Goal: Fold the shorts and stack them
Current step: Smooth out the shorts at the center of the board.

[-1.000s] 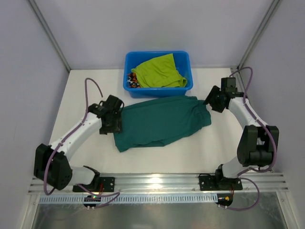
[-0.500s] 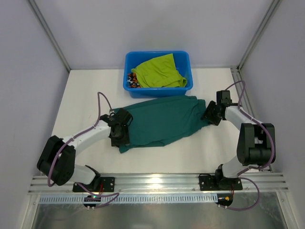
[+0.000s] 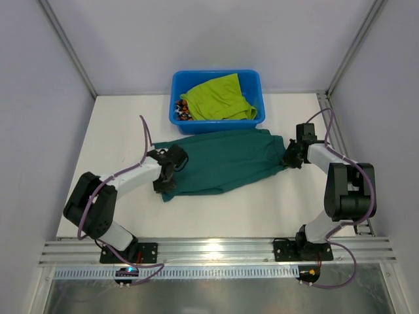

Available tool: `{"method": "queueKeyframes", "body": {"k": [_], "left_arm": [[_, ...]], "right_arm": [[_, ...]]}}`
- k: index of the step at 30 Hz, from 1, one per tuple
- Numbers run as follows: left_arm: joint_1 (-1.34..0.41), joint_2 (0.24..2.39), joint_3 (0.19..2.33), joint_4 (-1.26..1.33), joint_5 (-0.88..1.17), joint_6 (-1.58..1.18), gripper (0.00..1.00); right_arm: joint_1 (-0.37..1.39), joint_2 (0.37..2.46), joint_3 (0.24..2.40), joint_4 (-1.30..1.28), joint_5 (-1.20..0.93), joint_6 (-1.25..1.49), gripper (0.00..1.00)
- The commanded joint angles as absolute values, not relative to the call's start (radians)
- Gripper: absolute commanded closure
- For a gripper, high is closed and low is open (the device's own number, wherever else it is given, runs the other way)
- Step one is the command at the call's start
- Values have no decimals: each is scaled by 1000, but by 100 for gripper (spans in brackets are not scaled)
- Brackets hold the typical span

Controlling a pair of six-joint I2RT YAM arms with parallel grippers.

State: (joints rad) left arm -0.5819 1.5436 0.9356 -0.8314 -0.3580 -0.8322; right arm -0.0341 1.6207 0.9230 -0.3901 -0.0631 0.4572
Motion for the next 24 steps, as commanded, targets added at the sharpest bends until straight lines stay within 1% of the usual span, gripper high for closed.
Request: {"method": "queueKeyframes", "body": {"k": [1,2,4,6,7,8,9,11,12,14,18,19,21,22,24], "left_arm": [[-571,1545,930,-974,-506,-877,77],[-571,1545,937,-982,-511,-884,70],[-565,1543,982,-1002,-520,-882,62],[-554,1536,1026,-1055,-555,-879,59],[-536,1531,1070,-1074,-569,-879,55],[-526,1523,1092,-1086,-581,-880,53],[-517,1516,1113,-1097,-577,-879,53],[-517,1485,1173,-1060,-514,-853,54],[-522,1474,1183,-967,-421,-788,55],[-532,1471,1195,-907,-368,-761,53],[-515,1535,1203,-923,-397,-814,50],[-505,1577,1207,-977,-453,-843,50],[-480,1600,1215,-1023,-494,-867,49],[-477,1597,1209,-1005,-477,-859,49],[-479,1537,1166,-915,-381,-824,50]], "right_arm": [[-78,1580,876,-402,106,367,96],[-78,1568,864,-402,91,354,96],[-78,1556,858,-405,55,347,95],[-77,1528,853,-422,34,350,89],[-78,1516,851,-429,11,353,83],[-78,1502,850,-448,-29,359,68],[-78,1462,845,-451,-46,365,63],[-77,1422,844,-471,-71,371,54],[-78,1389,848,-479,-74,370,54],[-80,1368,877,-506,-75,367,54],[-84,1371,931,-528,-110,362,54],[-84,1388,942,-531,-117,356,54],[-84,1404,971,-548,-123,354,53],[-84,1410,976,-523,-133,348,53],[-84,1425,980,-483,-185,345,52]]}}
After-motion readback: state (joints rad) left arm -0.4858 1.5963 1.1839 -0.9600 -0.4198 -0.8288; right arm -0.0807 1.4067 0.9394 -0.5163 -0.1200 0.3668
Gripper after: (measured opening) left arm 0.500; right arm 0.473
